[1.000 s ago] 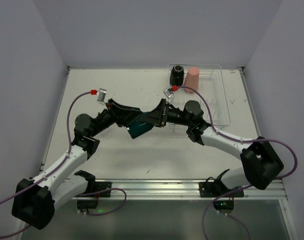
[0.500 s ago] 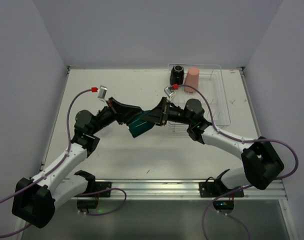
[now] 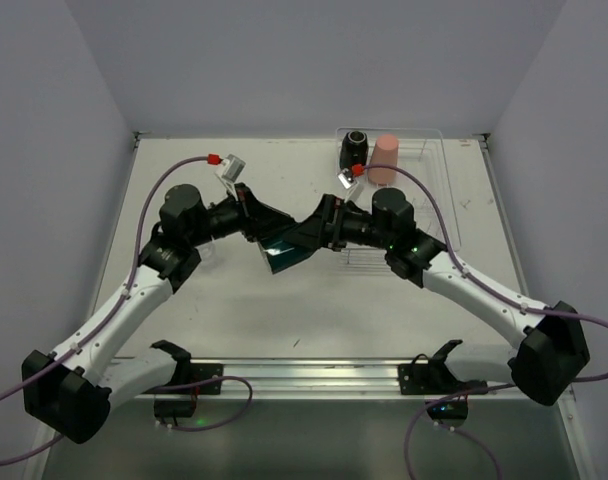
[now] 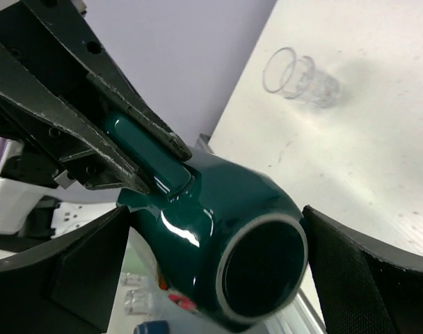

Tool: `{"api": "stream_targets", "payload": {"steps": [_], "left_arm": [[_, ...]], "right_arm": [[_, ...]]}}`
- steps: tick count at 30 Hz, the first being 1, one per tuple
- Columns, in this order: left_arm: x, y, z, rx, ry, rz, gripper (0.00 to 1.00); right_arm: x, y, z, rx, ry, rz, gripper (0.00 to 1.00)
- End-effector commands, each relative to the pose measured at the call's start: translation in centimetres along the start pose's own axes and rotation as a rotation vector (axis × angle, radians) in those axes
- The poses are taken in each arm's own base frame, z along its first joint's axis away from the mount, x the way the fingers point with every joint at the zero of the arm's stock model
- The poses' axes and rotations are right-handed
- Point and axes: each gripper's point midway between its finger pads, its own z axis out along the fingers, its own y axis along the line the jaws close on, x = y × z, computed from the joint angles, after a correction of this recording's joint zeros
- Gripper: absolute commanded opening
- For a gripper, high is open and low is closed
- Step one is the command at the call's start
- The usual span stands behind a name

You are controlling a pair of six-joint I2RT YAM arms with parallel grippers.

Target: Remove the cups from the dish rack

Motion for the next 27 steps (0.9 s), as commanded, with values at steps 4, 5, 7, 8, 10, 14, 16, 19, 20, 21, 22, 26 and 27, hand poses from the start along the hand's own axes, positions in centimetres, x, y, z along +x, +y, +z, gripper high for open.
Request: {"api": "stream_targets", "payload": {"steps": [4, 5, 7, 8, 10, 14, 16, 19, 20, 21, 22, 26, 27], "left_arm": [[0.5, 4.1, -1.0, -0.208, 0.069, 0.064, 0.00], [0.7, 4.0, -1.0, -0.200, 0.066, 0.054, 0.00], [0.6, 3.3, -1.0, -0.167, 0.059, 0.056, 0.00], [0.9, 3.2, -0.9, -0.151, 0.060, 0.038, 0.00], [0.8, 2.5, -0.7, -0.107, 0.052, 0.033, 0.00], [0.8, 4.1, -0.6, -0.194, 0.070, 0.021, 0.00], [0.7, 5.4, -0.7, -0.271, 0.100, 0.042, 0.00], [0.9, 8.0, -1.0, -0.410, 0.181, 0.060, 0.00], [1.1, 8.7, -1.1, -0.448, 0.202, 0.065, 0.00], [2.0, 9.9, -1.4, -0.514, 0.253, 0.057, 0.00], [1.9, 10.2, -1.5, -0.531, 0.265, 0.077, 0.00], [1.9, 12.0, -1.1, -0.627, 0.345, 0.091, 0.00], [2.0, 12.1, -0.8, -0.629, 0.360, 0.090, 0.00]], "right_arm": [[-2.1, -3.4, -4.7, 0.254, -0.169, -0.161, 0.99], [-2.3, -3.8, -5.1, 0.267, -0.181, -0.175, 0.99], [-2.1, -4.4, -5.8, 0.272, -0.188, -0.177, 0.99], [-2.1, -4.4, -5.9, 0.251, -0.178, -0.170, 0.99], [-2.0, -4.0, -5.4, 0.205, -0.157, -0.163, 0.99], [-2.4, -3.7, -5.5, 0.210, -0.172, -0.154, 0.99], [-2.7, -3.8, -6.2, 0.242, -0.184, -0.163, 0.99], [-3.0, -3.7, -6.9, 0.273, -0.200, -0.177, 0.99], [-3.1, -3.6, -7.0, 0.276, -0.202, -0.178, 0.99], [-3.1, -3.6, -7.1, 0.282, -0.201, -0.178, 0.99], [-3.1, -3.4, -7.2, 0.280, -0.200, -0.178, 0.99], [-3.0, -3.4, -7.3, 0.295, -0.187, -0.178, 0.99], [-3.0, -3.4, -7.4, 0.297, -0.184, -0.178, 0.99]]}}
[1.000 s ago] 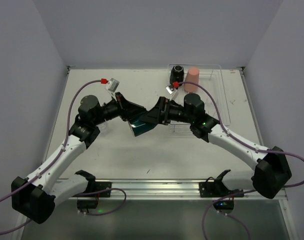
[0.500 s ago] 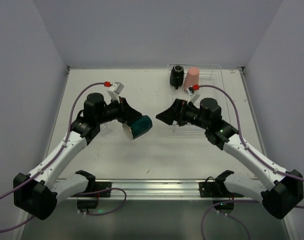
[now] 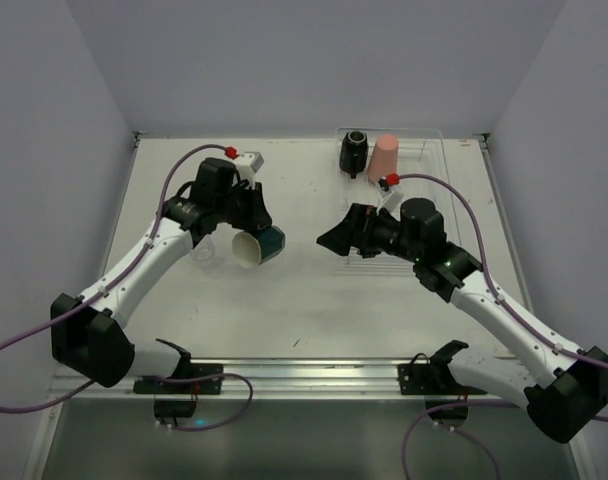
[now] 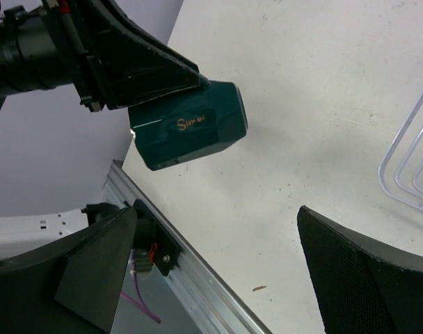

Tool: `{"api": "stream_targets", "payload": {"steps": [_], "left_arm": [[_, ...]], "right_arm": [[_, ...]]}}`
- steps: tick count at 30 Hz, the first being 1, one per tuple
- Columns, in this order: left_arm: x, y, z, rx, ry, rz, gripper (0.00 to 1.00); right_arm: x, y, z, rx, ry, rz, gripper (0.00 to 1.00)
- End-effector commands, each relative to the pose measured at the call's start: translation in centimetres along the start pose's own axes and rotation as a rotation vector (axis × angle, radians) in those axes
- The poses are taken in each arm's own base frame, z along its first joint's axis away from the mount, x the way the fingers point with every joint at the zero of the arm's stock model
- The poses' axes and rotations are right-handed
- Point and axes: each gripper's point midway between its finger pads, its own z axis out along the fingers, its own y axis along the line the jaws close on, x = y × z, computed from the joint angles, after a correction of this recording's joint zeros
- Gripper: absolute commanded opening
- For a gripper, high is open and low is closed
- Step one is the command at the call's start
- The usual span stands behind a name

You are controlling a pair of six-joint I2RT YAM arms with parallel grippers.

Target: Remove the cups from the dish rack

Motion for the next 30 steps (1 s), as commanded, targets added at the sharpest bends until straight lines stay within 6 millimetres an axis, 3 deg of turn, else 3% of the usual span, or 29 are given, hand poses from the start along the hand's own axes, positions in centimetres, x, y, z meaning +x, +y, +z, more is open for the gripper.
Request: {"api": "stream_targets", "payload": {"steps": [1, 3, 5, 6, 7, 8, 10, 11, 13, 14, 30], "left_arm": [[-2.5, -0.1, -0.6, -0.069, -0.009, 0.079, 0.00], [-1.7, 1.2, 0.8, -0.131, 0.062, 0.081, 0.00], [-2.4, 1.7, 1.2, -0.164, 0.074, 0.100, 0.00], [-1.4, 2.7, 2.1, -0.202, 0.136, 0.099, 0.00], [-2.0, 2.7, 2.2, -0.206, 0.139, 0.116, 0.00], [-0.8, 3.4, 3.0, -0.228, 0.206, 0.114, 0.00], [-1.1, 4.1, 3.3, -0.263, 0.230, 0.134, 0.00], [-0.3, 4.9, 3.7, -0.299, 0.274, 0.134, 0.00], [-0.6, 6.6, 3.7, -0.387, 0.291, 0.156, 0.00], [0.6, 7.4, 4.2, -0.414, 0.350, 0.160, 0.00], [3.0, 10.1, 6.3, -0.490, 0.534, 0.204, 0.00]], "right_arm": [[-1.8, 1.2, -0.9, 0.003, -0.040, -0.039, 0.99], [-1.7, 1.3, -1.0, 0.006, -0.029, -0.037, 0.99], [-1.6, 1.2, -1.3, 0.015, -0.018, -0.040, 0.99], [-1.8, 1.4, -1.4, 0.015, -0.023, -0.045, 0.99], [-1.8, 1.4, -1.5, 0.020, -0.022, -0.052, 0.99], [-1.9, 1.5, -1.7, 0.022, -0.019, -0.053, 0.99], [-1.9, 1.5, -1.9, 0.022, -0.019, -0.061, 0.99], [-1.9, 1.5, -1.9, 0.024, -0.015, -0.062, 0.99], [-1.7, 1.3, -1.8, 0.029, -0.006, -0.067, 0.99], [-1.6, 1.2, -1.8, 0.034, -0.002, -0.066, 0.99], [-0.6, -1.1, -1.4, 0.091, 0.024, -0.071, 0.99]]}}
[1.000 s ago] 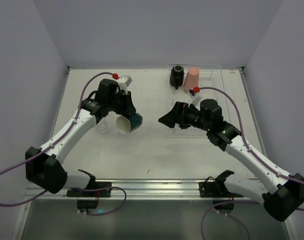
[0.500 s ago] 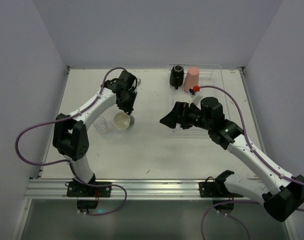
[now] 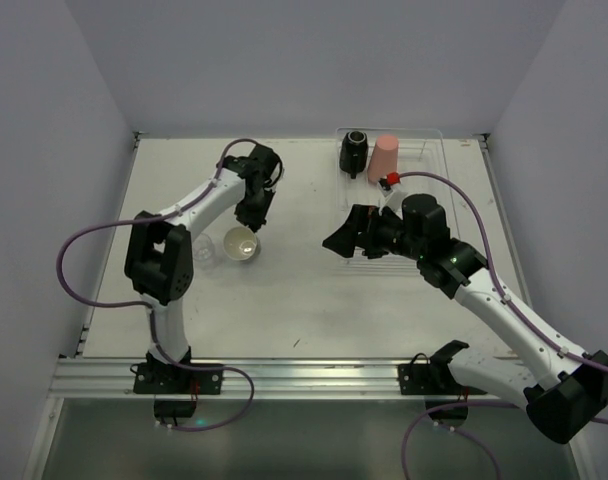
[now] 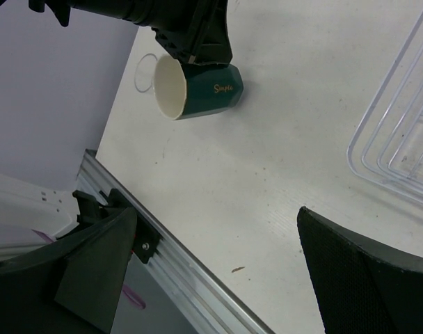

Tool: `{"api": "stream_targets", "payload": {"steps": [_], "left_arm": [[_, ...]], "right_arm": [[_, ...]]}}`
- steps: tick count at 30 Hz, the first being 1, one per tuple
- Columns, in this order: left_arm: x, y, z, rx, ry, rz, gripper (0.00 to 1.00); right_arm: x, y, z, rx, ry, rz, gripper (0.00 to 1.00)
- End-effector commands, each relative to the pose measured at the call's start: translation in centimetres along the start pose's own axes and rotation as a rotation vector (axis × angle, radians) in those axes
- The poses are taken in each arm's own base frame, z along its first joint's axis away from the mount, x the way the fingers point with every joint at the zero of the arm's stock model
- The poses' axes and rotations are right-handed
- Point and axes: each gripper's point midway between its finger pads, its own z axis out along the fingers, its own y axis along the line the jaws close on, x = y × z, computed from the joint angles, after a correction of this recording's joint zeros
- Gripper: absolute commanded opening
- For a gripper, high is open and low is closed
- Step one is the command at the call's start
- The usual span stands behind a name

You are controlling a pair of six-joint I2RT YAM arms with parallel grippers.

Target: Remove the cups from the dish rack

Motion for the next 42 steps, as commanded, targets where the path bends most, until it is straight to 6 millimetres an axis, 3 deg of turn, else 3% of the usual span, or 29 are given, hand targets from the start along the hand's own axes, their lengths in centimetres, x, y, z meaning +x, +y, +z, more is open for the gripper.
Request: {"api": "stream_targets", "payload": {"steps": [1, 21, 31, 42], "left_arm": [[-0.2, 0.7, -0.8, -0.027, 0.018, 0.047, 0.00], [0.0, 1.2, 1.8, -0.021, 0.061, 0.043, 0.00], [-1.6, 2.2, 1.4, -0.059, 0.022, 0.028, 0.28], [-2.9, 3.5, 1.9, -0.068, -0.004, 0.018, 0.42]], "right_arm": [[-0.8, -0.2, -0.2, 0.010, -0.030, -0.023, 0.99], [-0.6, -0.7, -0.1, 0.015, -0.030, -0.007, 0.99], [-0.6, -0.8, 0.3, 0.015, -0.023, -0.002, 0.99], [-0.8, -0.6, 0.6, 0.013, -0.020, 0.001, 0.99]]}}
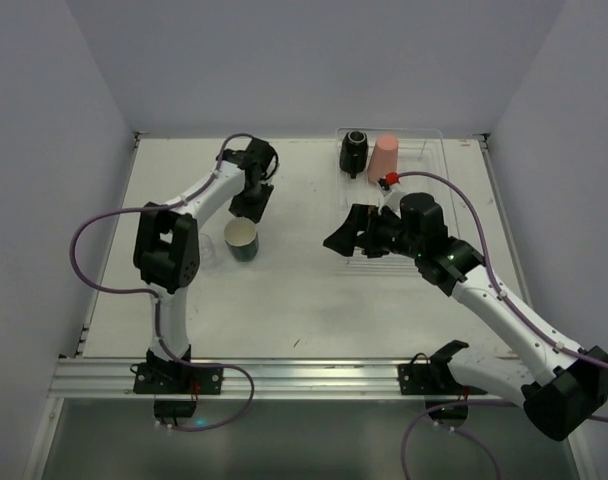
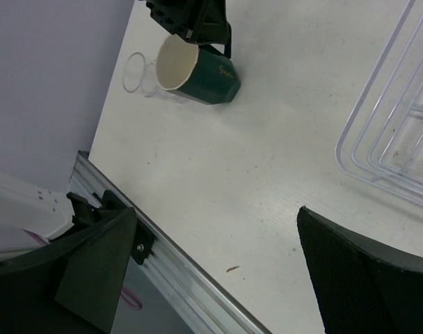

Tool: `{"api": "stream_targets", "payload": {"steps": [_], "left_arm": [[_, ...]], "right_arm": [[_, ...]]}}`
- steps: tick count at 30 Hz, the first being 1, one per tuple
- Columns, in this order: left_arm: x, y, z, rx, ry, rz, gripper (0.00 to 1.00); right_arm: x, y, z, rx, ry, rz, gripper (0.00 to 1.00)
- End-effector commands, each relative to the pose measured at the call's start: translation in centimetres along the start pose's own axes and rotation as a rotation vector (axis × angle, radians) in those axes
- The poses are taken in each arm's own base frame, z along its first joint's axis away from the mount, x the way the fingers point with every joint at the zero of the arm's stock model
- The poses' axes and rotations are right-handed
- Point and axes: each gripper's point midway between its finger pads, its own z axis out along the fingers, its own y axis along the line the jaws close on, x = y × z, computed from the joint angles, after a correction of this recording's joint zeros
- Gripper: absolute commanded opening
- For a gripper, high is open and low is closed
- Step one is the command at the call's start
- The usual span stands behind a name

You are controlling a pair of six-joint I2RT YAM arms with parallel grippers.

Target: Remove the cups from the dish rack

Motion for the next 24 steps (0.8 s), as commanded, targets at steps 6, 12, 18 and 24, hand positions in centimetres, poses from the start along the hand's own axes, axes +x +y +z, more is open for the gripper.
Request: {"api": "stream_targets", "payload": {"steps": [6, 12, 18, 24], "left_arm": [[-3.4, 2.3, -1.7, -0.072, -0.111, -0.023, 0.49], [-6.1, 6.1, -5.9, -0.222, -0.249, -0.118, 0.53], [-8.3, 6.2, -11.8, -0.165, -0.502, -0.220, 0.56], [-8.8, 2.3, -16.5, 0.096, -0.720, -0.257, 0.56]], "right_arm": [[-1.6, -0.4, 0.8, 0.032, -0.044, -0.006, 0.99], [-5.9, -4.1, 1.0, 0.226, -0.148, 0.001, 0.99], [-13.5, -9.0, 0.8, 0.499, -0.301, 0.010, 0.99], [-20.3, -13.7, 2.2, 0.712, -0.365, -0.029, 0.99]]}}
